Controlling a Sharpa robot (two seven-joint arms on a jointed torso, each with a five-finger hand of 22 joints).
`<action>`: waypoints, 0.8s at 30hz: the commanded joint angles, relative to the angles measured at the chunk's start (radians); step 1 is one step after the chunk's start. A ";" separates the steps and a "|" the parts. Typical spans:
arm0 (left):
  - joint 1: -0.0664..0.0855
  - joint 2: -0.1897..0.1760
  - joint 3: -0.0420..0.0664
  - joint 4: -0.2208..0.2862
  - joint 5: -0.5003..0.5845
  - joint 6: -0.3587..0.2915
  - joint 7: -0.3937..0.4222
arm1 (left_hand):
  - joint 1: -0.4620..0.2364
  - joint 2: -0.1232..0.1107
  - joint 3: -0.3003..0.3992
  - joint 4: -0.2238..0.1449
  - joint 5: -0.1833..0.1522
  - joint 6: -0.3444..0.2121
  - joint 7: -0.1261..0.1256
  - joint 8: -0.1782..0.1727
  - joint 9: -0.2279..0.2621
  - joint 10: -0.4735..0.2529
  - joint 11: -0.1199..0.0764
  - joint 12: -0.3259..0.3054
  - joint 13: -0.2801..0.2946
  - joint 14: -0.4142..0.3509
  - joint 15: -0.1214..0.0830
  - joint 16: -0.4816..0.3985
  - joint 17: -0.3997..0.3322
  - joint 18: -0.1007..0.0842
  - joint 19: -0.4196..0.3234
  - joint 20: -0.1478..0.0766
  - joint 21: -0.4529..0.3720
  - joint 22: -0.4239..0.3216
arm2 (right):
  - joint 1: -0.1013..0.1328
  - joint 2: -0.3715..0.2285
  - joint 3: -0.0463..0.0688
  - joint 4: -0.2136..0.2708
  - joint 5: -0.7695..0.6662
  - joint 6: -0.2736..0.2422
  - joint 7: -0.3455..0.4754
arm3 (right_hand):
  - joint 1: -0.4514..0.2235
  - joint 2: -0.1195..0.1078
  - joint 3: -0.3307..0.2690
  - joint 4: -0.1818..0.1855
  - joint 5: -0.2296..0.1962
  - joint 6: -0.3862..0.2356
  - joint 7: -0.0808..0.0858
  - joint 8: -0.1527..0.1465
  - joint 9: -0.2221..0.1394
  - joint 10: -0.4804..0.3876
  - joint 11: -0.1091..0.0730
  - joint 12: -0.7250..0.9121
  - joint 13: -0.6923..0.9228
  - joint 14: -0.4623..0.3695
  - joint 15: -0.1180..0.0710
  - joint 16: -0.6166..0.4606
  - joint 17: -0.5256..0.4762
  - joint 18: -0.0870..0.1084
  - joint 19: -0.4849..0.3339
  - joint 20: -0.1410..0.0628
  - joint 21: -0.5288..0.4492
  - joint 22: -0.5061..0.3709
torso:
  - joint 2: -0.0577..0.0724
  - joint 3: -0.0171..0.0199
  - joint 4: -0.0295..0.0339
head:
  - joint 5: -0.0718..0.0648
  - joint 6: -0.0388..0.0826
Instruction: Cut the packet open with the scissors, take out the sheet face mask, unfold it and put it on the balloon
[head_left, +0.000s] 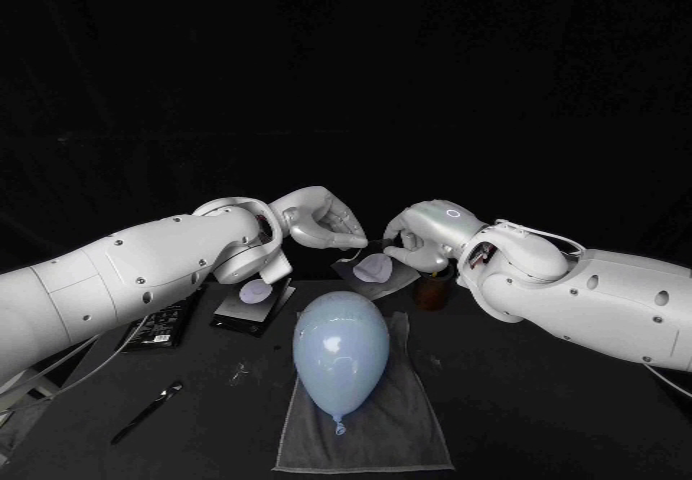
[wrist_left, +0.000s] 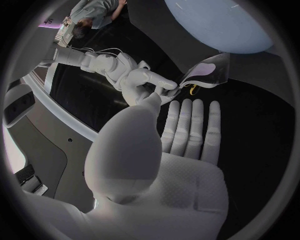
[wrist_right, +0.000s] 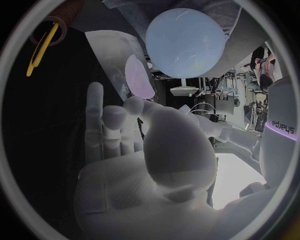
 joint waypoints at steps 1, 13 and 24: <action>0.003 0.005 0.000 -0.003 -0.044 0.084 -0.019 | -0.001 -0.010 -0.014 0.002 0.002 0.016 -0.003 -0.003 0.003 0.015 -0.003 -0.006 0.002 -0.005 -0.001 -0.004 0.002 0.013 -0.001 0.000 0.001 -0.002 | 0.002 -0.004 0.001 0.007 -0.038 -0.023 -0.022 | 0.001 0.012 -0.002 -0.007 0.003 0.009 -0.002 0.026 0.060 0.008 0.001 0.003 0.001 0.007 0.001 0.006 0.000 0.011 0.004 0.003 0.005 0.001 | -0.001 -0.0019 -0.0003 | -0.002 -0.003; 0.002 0.010 -0.003 -0.014 -0.034 0.105 -0.014 | 0.013 0.008 -0.030 -0.002 0.002 0.032 -0.008 -0.009 0.007 0.037 -0.008 -0.025 0.002 -0.014 -0.002 -0.016 0.006 0.009 -0.011 0.000 -0.008 -0.008 | 0.002 -0.015 0.001 0.020 -0.039 -0.029 -0.022 | 0.000 0.011 -0.002 -0.007 0.003 0.009 -0.002 0.026 0.060 0.009 0.001 0.003 0.001 0.007 0.001 0.005 0.000 0.011 0.005 0.004 0.005 0.001 | -0.001 -0.0021 0.0016 | -0.003 -0.008; 0.001 0.012 -0.006 -0.028 -0.030 0.107 -0.020 | 0.046 0.017 -0.032 -0.005 0.002 0.033 -0.003 -0.019 0.007 0.044 -0.009 -0.045 0.001 -0.010 -0.004 -0.018 0.011 0.008 -0.010 0.000 -0.010 -0.009 | 0.002 -0.022 0.001 0.033 -0.040 -0.033 -0.020 | -0.001 0.011 -0.002 -0.006 0.003 0.009 -0.002 0.026 0.060 0.009 0.001 0.002 0.001 0.008 0.001 0.005 0.000 0.011 0.005 0.004 0.005 0.001 | -0.002 -0.0016 0.0022 | 0.003 -0.015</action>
